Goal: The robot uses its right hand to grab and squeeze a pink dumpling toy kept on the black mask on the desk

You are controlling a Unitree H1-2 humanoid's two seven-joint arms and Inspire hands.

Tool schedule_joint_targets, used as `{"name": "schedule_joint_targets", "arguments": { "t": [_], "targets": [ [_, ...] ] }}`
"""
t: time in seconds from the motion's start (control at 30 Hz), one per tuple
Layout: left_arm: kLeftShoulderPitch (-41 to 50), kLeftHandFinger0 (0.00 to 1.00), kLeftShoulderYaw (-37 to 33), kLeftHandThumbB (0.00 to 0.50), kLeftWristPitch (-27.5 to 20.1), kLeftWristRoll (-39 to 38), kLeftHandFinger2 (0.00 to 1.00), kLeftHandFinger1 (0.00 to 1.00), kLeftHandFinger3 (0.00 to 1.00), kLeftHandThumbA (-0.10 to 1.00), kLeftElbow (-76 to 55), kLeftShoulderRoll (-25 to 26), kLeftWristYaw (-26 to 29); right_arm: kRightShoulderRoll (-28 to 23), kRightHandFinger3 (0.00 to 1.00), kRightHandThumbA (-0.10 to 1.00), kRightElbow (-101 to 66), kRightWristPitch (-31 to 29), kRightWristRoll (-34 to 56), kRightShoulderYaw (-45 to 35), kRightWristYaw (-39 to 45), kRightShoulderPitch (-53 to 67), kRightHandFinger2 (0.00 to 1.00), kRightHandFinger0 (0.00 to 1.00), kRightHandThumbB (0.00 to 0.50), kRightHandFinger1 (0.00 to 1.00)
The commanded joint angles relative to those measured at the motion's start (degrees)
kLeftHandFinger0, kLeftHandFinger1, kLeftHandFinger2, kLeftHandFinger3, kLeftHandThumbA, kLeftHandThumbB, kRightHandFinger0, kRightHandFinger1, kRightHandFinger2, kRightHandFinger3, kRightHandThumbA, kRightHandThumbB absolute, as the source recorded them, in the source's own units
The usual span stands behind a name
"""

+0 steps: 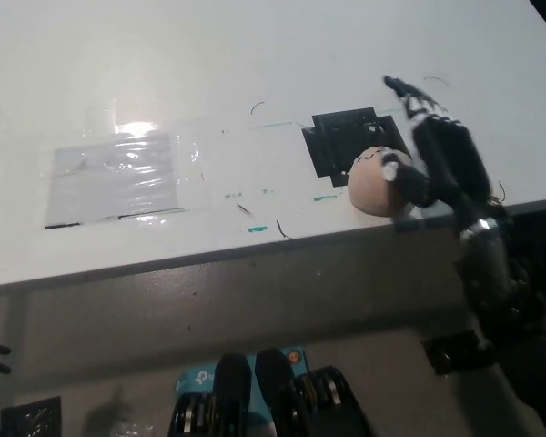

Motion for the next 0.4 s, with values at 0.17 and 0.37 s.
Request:
{"name": "schedule_joint_targets", "arguments": {
  "t": [0.17,0.37],
  "targets": [
    [-0.9,0.02,0.4,0.487,-0.6,-0.2,0.35,0.21,0.43,1.00,-0.9,1.3,-0.3,-0.3,0.89,-0.06,-9.8,-2.5,6.3,-8.6,-1.6,10.1,0.63,0.45,0.138,0.52],
    [-0.8,0.00,0.7,0.500,-0.8,-0.5,0.33,0.19,0.41,1.00,-0.9,0.9,-0.2,2.7,0.85,-0.10,-6.4,-7.5,9.0,-13.8,-6.8,14.5,0.48,0.30,0.148,0.35]
  ]
}}
